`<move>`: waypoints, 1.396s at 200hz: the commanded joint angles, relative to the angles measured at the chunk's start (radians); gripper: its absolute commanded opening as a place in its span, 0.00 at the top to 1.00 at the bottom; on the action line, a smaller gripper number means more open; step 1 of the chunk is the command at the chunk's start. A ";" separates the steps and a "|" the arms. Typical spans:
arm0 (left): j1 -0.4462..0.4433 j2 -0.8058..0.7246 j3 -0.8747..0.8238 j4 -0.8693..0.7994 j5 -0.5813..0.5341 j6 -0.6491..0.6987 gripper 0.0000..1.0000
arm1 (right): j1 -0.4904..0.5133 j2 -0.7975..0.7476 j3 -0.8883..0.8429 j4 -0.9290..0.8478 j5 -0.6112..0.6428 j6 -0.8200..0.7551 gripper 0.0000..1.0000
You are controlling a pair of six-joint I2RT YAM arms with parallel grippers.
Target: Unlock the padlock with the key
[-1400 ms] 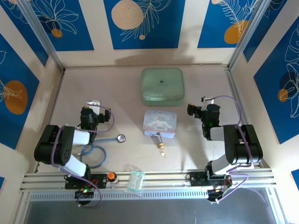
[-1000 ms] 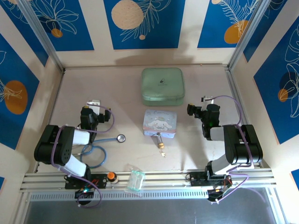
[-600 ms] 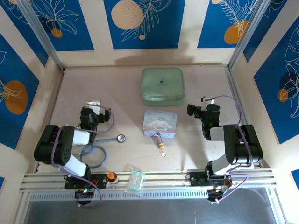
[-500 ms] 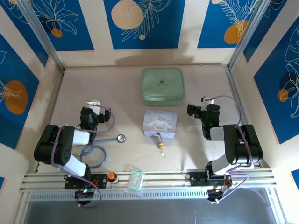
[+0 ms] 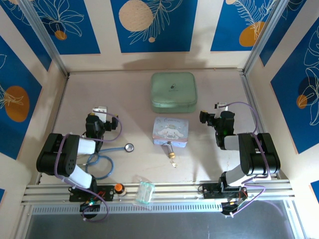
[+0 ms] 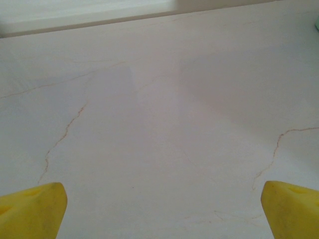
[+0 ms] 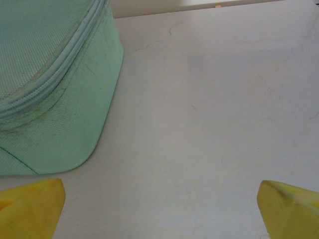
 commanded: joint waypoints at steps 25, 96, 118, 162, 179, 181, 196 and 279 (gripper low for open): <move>0.013 -0.169 0.113 -0.277 -0.005 0.014 0.01 | 0.014 -0.102 0.043 -0.096 0.017 0.007 0.01; 0.014 -0.454 0.150 -0.508 0.101 -0.645 0.01 | -0.002 -0.464 0.238 -0.854 -0.169 0.318 0.01; -0.004 -0.492 0.184 -0.663 0.169 -0.775 0.01 | 0.004 -0.545 0.248 -0.988 -0.330 0.347 0.01; -0.228 -0.455 0.361 -1.065 0.134 -0.738 0.01 | 0.102 -0.585 0.294 -1.288 -0.433 0.394 0.02; -0.348 -0.453 0.359 -1.074 0.111 -0.782 0.01 | 0.208 -0.586 0.290 -1.341 -0.441 0.419 0.04; -0.362 -0.451 0.357 -1.072 0.110 -0.788 0.01 | 0.223 -0.585 0.290 -1.347 -0.436 0.420 0.05; -0.460 -0.447 0.355 -1.077 0.077 -0.823 0.01 | 0.340 -0.573 0.296 -1.410 -0.371 0.433 0.11; -0.867 -0.419 0.277 -0.998 -0.099 -1.091 0.01 | 0.768 -0.527 0.187 -1.378 -0.219 0.638 0.47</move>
